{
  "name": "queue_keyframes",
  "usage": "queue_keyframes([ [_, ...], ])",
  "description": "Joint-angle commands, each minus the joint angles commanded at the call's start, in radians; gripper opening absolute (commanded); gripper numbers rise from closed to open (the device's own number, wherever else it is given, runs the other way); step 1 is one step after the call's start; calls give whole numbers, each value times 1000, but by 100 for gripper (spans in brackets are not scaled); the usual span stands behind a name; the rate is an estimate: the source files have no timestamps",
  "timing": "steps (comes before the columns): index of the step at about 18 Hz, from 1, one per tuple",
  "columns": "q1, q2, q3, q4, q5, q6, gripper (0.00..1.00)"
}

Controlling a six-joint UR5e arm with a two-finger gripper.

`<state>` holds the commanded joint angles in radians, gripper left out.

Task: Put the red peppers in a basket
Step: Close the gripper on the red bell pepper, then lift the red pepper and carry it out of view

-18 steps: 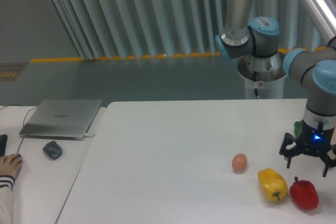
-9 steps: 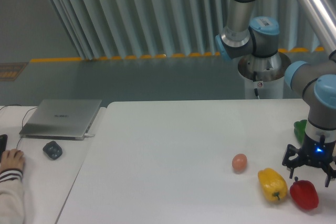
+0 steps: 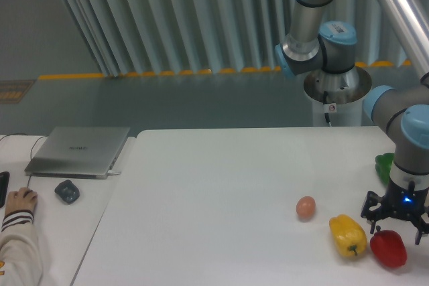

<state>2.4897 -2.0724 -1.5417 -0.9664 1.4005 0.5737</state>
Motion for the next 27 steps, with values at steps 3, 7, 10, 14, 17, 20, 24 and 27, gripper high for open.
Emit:
queue_keyframes([
  [3,-3,-2,2,0,3,0,100],
  [7,-6,-5,2,0,5,0,100],
  [10,-9,-14,5,0,37,0,100],
  [14,-21,-23,5,20,57,0,95],
  [17,-21,-22,5,21,57,2,78],
  [20,-20,-12,5,21,55,12,74],
  [24,-17,12,18,21,52,21,72],
  [27,-5,52,18,20,26,60,72],
])
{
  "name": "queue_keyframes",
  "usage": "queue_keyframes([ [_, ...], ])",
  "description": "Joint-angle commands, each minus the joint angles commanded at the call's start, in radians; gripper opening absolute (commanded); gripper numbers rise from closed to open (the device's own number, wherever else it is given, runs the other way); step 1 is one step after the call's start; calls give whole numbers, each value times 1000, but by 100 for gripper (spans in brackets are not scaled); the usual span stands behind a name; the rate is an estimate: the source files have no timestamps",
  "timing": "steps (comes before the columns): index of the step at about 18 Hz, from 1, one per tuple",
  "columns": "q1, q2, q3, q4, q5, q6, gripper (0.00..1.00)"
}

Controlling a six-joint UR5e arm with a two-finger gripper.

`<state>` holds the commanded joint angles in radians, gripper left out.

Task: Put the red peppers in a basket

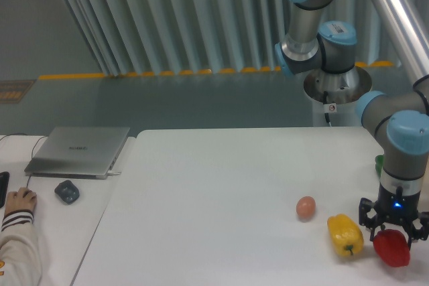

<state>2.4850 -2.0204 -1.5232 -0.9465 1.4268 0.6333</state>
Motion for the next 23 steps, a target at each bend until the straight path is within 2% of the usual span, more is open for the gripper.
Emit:
queue_keyframes([
  [2,26,50,-14,-8,-20,86,72],
  [7,135,113,-20,-40,-107,232,72],
  [13,216,155,-54,-43,-111,416,74],
  [16,261,161,-72,-64,-109,520,74],
  [20,348,181,-109,-71,-108,684,76],
  [23,383,184,-120,-72,-109,742,76],
])
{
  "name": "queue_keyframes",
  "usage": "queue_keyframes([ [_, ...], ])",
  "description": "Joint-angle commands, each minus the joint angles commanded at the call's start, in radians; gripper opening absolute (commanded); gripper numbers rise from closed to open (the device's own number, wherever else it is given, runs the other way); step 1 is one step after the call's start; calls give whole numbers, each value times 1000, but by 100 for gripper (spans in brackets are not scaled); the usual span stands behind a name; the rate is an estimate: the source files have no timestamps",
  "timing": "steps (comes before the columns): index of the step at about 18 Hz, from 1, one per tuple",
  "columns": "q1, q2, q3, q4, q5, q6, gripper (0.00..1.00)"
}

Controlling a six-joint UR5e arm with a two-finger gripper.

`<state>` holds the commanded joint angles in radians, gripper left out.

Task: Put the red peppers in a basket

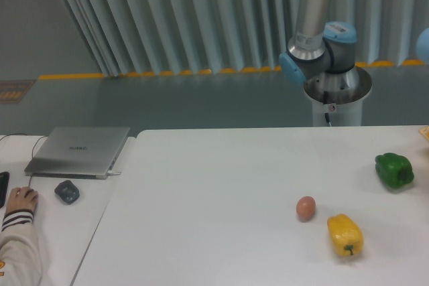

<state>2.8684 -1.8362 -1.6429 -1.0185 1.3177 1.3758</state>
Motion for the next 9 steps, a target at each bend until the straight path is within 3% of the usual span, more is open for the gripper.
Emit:
queue_keyframes([
  [2,35,3,-5,-26,2,89,76],
  [9,184,3,-55,-26,0,359,79],
])
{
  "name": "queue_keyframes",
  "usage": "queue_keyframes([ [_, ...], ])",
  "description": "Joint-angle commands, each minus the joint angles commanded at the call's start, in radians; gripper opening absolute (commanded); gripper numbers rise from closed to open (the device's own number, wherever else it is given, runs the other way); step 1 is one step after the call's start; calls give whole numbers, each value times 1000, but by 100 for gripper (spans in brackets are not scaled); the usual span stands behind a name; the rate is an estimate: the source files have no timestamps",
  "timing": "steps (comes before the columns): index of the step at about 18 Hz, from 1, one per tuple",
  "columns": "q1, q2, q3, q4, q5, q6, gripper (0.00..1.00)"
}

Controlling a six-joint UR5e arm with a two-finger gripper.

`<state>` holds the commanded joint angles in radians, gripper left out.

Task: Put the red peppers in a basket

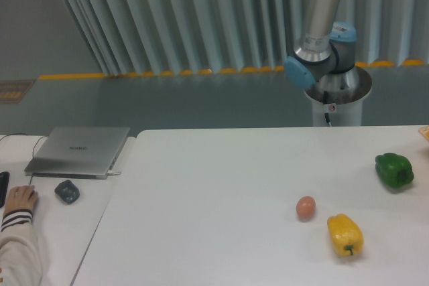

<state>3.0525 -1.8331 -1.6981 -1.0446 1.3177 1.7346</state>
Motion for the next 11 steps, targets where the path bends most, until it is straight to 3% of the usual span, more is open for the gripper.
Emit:
queue_keyframes([
  [5,48,-3,-8,-2,8,149,80],
  [6,54,-5,-9,-2,9,178,83],
  [8,52,-5,-11,-2,9,181,100],
  [11,40,-3,-11,0,18,189,100],
])
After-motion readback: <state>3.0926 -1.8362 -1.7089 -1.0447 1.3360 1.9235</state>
